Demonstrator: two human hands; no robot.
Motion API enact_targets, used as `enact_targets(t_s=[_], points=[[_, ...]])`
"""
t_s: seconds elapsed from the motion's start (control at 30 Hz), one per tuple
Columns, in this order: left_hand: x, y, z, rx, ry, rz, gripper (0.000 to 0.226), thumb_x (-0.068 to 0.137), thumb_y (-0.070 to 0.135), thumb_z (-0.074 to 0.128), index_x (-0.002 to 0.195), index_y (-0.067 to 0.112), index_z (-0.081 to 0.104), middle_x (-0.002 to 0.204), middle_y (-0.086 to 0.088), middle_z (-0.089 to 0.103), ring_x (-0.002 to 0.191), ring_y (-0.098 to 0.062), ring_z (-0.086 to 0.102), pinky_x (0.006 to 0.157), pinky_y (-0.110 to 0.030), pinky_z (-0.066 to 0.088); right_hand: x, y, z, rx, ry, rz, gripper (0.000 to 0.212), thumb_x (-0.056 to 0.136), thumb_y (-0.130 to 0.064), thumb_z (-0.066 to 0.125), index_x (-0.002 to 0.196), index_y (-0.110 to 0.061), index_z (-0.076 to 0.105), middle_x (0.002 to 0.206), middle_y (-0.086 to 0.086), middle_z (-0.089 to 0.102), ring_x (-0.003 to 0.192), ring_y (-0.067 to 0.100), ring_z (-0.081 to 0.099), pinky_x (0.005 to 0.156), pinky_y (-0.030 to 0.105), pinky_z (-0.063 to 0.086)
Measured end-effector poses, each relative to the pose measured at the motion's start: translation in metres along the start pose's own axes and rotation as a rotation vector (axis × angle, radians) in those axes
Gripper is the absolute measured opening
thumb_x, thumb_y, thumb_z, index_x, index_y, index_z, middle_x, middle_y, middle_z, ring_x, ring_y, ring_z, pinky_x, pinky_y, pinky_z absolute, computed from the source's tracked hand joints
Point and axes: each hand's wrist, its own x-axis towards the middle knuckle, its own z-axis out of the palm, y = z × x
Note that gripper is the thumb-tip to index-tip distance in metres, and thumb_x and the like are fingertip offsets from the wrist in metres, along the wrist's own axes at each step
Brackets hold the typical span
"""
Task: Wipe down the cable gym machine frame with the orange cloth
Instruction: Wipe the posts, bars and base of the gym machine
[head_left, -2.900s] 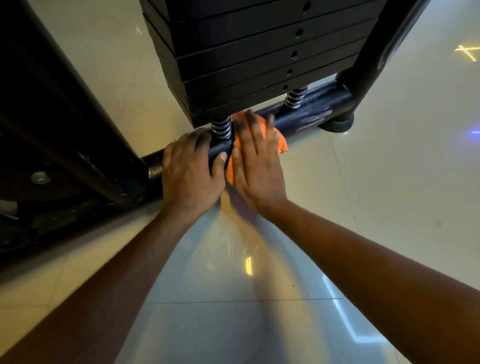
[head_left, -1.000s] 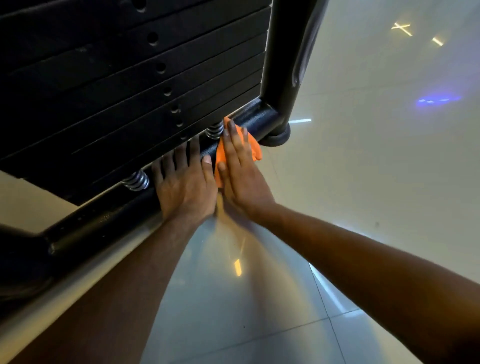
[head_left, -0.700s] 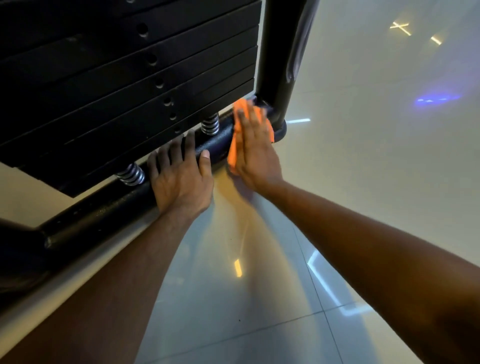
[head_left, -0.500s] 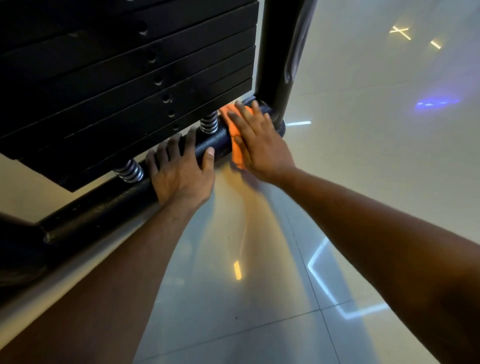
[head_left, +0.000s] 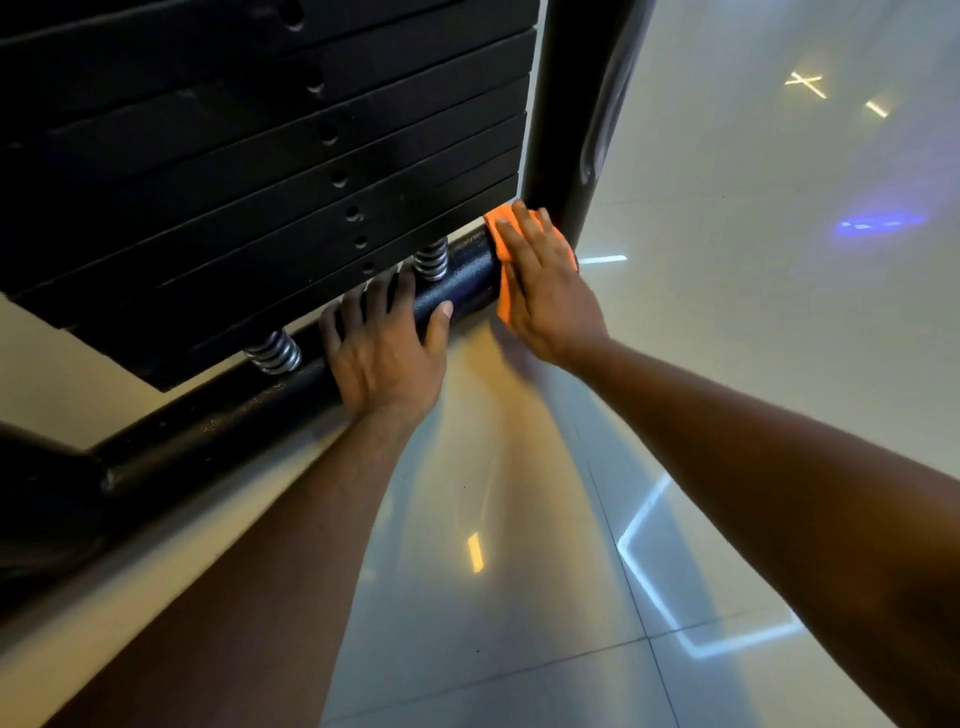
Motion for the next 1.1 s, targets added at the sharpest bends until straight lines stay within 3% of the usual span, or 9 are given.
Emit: enact_targets(t_s=[0.1,0.17,0.37,0.47,0.53,0.7,0.83,0.97,1.1], points=[[-0.005,0.001,0.003,0.067,0.032,0.022,0.06,0.11,0.061,0.038,0.154,0.022,0.05,0.156,-0.006,0.055,0.142,-0.032,0.048,0.115,-0.054,0.032,-0.016,-0.014,0.007,0.015,-0.072,-0.141,0.068,0.115,-0.035,0.047,0.174,-0.031,0.014,0.182,-0.008,0.003,0.168,0.022,-0.005,0.129,0.048,0.016],[-0.009,0.006,0.006,0.094,0.034,0.003,0.06,0.112,0.059,0.037,0.157,0.021,0.045,0.158,-0.008,0.052,0.146,-0.034,0.045,0.12,-0.055,0.03,-0.01,0.005,-0.002,-0.042,-0.121,-0.216,0.071,0.114,-0.04,0.047,0.174,-0.032,0.011,0.182,-0.008,0.003,0.168,0.022,-0.004,0.132,0.051,0.015],[-0.018,0.026,0.01,0.097,0.063,-0.097,0.059,0.115,0.053,0.033,0.163,0.021,0.037,0.167,-0.007,0.042,0.157,-0.037,0.03,0.13,-0.058,0.014,-0.005,-0.006,0.002,0.048,0.003,-0.016,0.06,0.117,-0.032,0.041,0.173,-0.028,0.02,0.182,-0.003,0.009,0.168,0.029,-0.001,0.135,0.055,0.014],[-0.018,0.017,0.013,0.116,0.07,-0.055,0.059,0.115,0.055,0.031,0.163,0.021,0.038,0.166,-0.007,0.043,0.156,-0.035,0.031,0.129,-0.057,0.016,-0.02,-0.011,0.008,0.053,-0.078,-0.15,0.063,0.118,-0.032,0.041,0.174,-0.03,0.013,0.182,-0.011,-0.001,0.167,0.022,-0.011,0.13,0.048,0.02],[-0.018,0.015,0.015,0.112,0.084,-0.048,0.059,0.114,0.056,0.032,0.162,0.021,0.038,0.166,-0.007,0.043,0.156,-0.035,0.031,0.129,-0.056,0.016,-0.012,0.014,-0.002,-0.007,-0.101,-0.191,0.062,0.118,-0.038,0.041,0.174,-0.031,0.014,0.182,-0.007,0.002,0.167,0.02,-0.007,0.133,0.053,0.018],[-0.018,0.015,0.012,0.079,0.084,-0.054,0.058,0.115,0.055,0.032,0.162,0.022,0.04,0.167,-0.005,0.042,0.156,-0.034,0.031,0.129,-0.055,0.015,-0.006,0.006,0.005,0.085,-0.014,0.016,0.063,0.116,-0.035,0.042,0.174,-0.028,0.018,0.183,-0.001,0.004,0.168,0.029,-0.002,0.134,0.058,0.016],[-0.019,0.015,0.011,0.058,0.078,-0.051,0.055,0.116,0.049,0.029,0.162,0.022,0.041,0.168,-0.004,0.041,0.157,-0.033,0.03,0.129,-0.054,0.014,-0.04,-0.036,0.032,0.197,-0.056,-0.105,0.066,0.118,-0.032,0.045,0.175,-0.029,0.011,0.18,-0.013,-0.012,0.167,0.024,-0.014,0.131,0.035,0.014],[-0.017,0.012,0.006,0.028,0.076,-0.028,0.053,0.116,0.044,0.031,0.161,0.021,0.043,0.168,-0.004,0.042,0.157,-0.034,0.032,0.128,-0.055,0.017,-0.025,-0.005,0.014,0.103,-0.064,-0.068,0.065,0.118,-0.043,0.039,0.174,-0.038,0.007,0.181,-0.014,-0.008,0.167,0.019,-0.011,0.131,0.061,0.025],[-0.017,0.009,0.0,0.017,0.042,0.004,0.054,0.115,0.045,0.034,0.162,0.019,0.041,0.169,-0.007,0.04,0.157,-0.035,0.031,0.128,-0.056,0.019,-0.007,-0.009,0.005,0.156,-0.045,0.108,0.06,0.118,-0.045,0.034,0.173,-0.038,0.012,0.182,-0.012,0.0,0.168,0.024,-0.008,0.131,0.049,0.019]])
